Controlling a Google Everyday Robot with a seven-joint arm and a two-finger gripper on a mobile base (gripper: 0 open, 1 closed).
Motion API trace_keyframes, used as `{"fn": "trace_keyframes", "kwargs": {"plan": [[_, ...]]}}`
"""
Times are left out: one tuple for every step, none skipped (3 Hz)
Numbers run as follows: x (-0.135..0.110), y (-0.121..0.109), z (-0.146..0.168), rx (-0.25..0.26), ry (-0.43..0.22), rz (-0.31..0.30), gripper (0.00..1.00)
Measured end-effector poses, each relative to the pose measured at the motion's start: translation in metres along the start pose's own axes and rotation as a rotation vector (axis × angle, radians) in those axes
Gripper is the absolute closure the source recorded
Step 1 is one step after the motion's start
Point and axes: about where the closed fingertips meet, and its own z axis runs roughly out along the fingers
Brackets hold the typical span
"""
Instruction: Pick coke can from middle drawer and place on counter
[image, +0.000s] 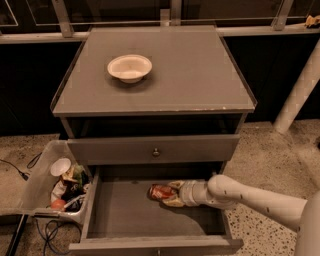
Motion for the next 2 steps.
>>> {"fn": "trace_keyframes", "kwargs": {"plan": [[0.0, 0.0, 0.0, 0.0, 0.0, 0.0, 0.88], [0.0, 0.0009, -0.0047, -0.008, 0.002, 0.014, 1.0]]}}
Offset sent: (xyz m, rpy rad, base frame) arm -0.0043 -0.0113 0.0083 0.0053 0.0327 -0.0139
